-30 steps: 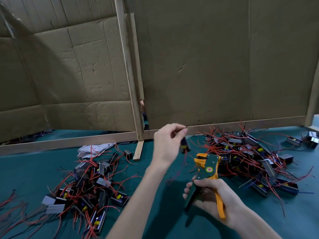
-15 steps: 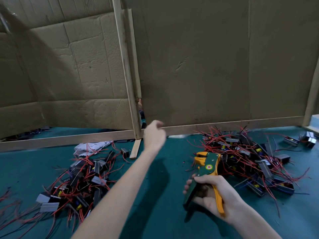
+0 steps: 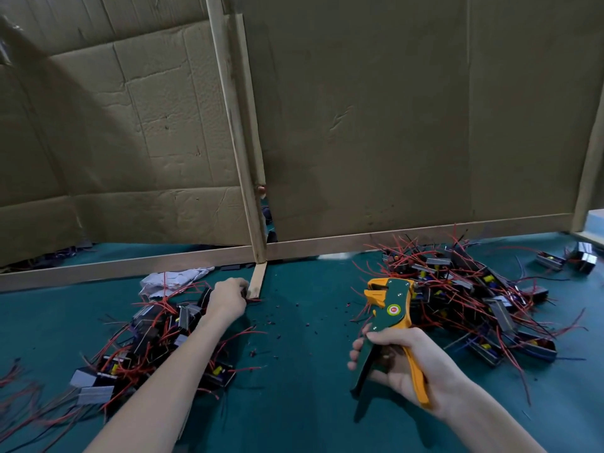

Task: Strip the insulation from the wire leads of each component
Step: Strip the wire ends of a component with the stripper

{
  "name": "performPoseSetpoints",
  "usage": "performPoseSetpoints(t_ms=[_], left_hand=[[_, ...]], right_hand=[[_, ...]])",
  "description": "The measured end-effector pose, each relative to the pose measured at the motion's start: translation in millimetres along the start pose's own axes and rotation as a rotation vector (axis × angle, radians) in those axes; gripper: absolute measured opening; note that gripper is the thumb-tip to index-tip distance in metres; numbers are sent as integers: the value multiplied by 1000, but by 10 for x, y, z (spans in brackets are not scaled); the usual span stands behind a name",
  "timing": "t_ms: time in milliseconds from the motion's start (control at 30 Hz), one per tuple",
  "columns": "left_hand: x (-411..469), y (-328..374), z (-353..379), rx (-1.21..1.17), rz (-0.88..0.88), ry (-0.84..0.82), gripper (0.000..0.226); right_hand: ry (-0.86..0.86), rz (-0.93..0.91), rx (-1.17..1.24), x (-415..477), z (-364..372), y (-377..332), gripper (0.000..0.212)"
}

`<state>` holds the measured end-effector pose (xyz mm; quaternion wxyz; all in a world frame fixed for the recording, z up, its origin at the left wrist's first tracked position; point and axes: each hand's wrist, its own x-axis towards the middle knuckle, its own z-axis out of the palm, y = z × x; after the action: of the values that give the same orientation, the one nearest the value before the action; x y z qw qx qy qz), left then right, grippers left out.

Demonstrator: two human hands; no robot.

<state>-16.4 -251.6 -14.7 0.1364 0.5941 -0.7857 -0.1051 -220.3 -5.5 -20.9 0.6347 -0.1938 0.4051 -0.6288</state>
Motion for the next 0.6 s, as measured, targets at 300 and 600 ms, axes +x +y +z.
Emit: performPoseSetpoints(t_ms=[300,600], left_hand=[[-181,46,-45,-146,219,257,24],[-698,494,-73,-763,397,197,13]], right_hand=[[14,-2,-6,-14,7,-11,28],[8,20,-58,-64,81,10,29]])
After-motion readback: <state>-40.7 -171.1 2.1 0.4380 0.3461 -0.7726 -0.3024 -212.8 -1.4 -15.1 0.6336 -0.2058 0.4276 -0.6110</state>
